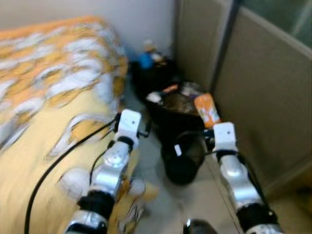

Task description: Clean up the room

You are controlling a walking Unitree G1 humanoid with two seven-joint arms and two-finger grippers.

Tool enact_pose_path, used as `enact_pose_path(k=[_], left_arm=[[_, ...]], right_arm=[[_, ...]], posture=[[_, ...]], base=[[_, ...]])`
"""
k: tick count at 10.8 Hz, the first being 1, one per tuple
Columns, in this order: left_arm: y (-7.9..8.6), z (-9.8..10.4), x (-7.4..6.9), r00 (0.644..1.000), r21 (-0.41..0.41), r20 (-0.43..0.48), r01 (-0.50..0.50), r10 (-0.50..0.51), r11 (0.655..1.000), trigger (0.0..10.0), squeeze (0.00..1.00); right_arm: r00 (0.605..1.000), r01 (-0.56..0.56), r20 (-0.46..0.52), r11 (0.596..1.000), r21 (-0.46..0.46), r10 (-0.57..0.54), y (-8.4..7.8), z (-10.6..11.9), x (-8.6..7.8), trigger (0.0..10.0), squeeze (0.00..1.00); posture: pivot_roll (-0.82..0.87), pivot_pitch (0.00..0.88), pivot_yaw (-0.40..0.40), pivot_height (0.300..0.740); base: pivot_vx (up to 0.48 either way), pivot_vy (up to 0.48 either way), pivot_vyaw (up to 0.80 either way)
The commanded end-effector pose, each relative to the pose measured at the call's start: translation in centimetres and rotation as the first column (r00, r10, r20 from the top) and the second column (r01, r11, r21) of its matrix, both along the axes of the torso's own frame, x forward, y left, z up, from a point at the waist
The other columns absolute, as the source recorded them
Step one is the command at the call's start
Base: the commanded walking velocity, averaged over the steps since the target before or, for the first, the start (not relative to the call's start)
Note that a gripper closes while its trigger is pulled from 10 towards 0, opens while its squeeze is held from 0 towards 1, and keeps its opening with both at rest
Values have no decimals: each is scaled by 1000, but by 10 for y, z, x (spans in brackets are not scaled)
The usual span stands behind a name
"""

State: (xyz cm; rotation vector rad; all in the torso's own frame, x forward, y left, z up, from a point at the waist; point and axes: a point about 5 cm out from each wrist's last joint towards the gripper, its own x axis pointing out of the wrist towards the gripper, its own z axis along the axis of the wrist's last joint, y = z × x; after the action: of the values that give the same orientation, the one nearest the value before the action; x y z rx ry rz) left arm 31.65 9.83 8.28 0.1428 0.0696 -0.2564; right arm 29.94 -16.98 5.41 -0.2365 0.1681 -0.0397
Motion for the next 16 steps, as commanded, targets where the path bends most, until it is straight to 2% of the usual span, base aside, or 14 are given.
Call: enact_pose_path(k=[1, 2, 4, 7, 9, 11, 14, 16], left_arm=[[-15, 5, 1, 998, -4, 18, 55, -55, 998, 10000, 0], [-20, 5, 0, 998, 23, 24, 64, -65, 998, 10000, 0], [-25, 7, -2, 994, 20, 36, 98, -99, 995, 10000, 0], [-24, 8, -5, 996, -32, 38, 79, -78, 996, 10000, 0], [-15, 8, 0, 998, -12, 36, 47, -47, 999, 10000, 0], [-10, 8, 5, 999, 16, 31, 32, -33, 999, 10000, 0], [-12, 7, 4, 999, 11, 20, 35, -35, 999, 10000, 0], [-15, 5, 3, 999, 11, 9, 46, -46, 999, 10000, 0]], right_arm=[[999, 44, 27, 999, 3, -44, -13, 8, 2, 0, 0], [998, 53, 30, 999, 4, -53, -15, 8, 1, 0, 0], [999, 45, 29, 999, 3, -46, -13, 6, -1, 0, 0], [999, 41, 33, 999, 1, -41, -10, 7, 1, 0, 0], [999, 28, 33, 1000, -1, -28, -7, 8, 5, 0, 0], [999, 12, 35, 1000, -1, -12, -4, 8, 6, 0, 0], [999, -4, 37, 1000, 6, 3, 0, 8, 7, 0, 0], [1000, -6, 13, 1000, 21, 5, -1, 7, 10, 0, 0]], posture=[[-234, 57, 85, 731], [-234, 58, 86, 731], [-231, 60, 87, 731], [-226, 52, 94, 731], [-224, 44, 93, 731], [-219, 34, 94, 731], [-220, 34, 97, 731], [-220, 44, 97, 731]], base=[[480, 0, -788], [0, 0, -775], [0, 0, 0], [91, -425, 0], [0, 0, 0], [0, 442, 0], [397, 265, 0], [171, 0, 262]])
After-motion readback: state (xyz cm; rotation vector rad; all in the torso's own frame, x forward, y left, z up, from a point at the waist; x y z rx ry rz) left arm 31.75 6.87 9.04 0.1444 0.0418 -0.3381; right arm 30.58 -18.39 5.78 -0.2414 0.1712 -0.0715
